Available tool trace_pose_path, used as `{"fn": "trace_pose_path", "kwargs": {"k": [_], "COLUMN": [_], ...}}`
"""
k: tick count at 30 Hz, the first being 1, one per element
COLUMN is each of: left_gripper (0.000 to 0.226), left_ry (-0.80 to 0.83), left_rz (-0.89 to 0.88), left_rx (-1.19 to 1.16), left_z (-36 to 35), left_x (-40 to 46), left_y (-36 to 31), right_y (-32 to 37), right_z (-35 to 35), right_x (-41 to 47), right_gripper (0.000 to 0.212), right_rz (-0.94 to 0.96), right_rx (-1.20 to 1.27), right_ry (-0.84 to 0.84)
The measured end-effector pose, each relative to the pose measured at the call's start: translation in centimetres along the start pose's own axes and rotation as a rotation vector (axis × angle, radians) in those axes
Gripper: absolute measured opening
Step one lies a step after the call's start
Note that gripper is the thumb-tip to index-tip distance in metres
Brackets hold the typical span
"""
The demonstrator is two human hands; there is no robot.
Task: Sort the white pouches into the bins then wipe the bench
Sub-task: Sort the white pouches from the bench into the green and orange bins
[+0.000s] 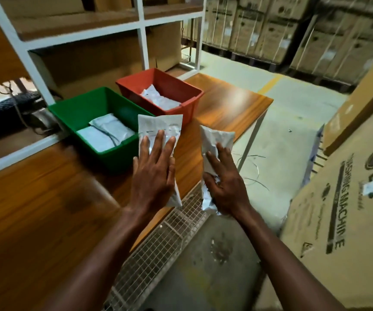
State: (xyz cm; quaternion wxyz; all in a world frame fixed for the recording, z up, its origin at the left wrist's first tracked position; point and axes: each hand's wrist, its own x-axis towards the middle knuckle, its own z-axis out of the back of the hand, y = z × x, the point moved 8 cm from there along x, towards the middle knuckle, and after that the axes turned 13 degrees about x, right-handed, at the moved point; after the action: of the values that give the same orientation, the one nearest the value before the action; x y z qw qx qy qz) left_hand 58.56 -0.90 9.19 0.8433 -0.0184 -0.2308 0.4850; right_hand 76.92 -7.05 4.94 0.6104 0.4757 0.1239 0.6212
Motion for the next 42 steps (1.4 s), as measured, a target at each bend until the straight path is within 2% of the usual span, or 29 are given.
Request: {"fn": "trace_pose_path", "kwargs": {"k": [7,13,17,22,30,35,42], "left_gripper": [0.052,0.05,0.051,0.052,0.051,0.05,0.05], "left_ry": [-0.149,-0.275,-0.277,-0.281,-0.307,-0.348,-0.324], "left_rz": [0.002,0.123,0.223,0.343,0.576,0.627,0.614], "left_rx": [0.061,0.159,0.259,0.361,0.52,0.596,0.623], "left_z": [-3.2,-4.1,-3.4,-3.1,-2.9,-3.1,-3.3], "left_x": [10.9,20.7,26.3,30.3,31.7,31.5,31.0], "left_y": [-0.1,2.1,4.8,8.0,9.3,8.6,8.9], "right_y": [-5.9,-8.5,-8.1,-9.0,-13.7,-15.4,-18.0], "right_z": [1.7,-0.1,-3.0,-10.0,-22.5,-25.0,-26.7], "right_x": [12.3,26.2,35.6,43.7,46.9,46.7,45.1], "right_gripper": [0.059,0.061,0.059,0.059,0.06,0.06,0.068], "right_rz": [0.122,0.243,0.342,0.411,0.412,0.445,0.287], "right_rx": [-0.02,0.0,-0.009,-0.03,-0.188,-0.332,-0.344], "right_ry": [0.084,0.217,0.34,0.545,0.906,0.981,1.056]}}
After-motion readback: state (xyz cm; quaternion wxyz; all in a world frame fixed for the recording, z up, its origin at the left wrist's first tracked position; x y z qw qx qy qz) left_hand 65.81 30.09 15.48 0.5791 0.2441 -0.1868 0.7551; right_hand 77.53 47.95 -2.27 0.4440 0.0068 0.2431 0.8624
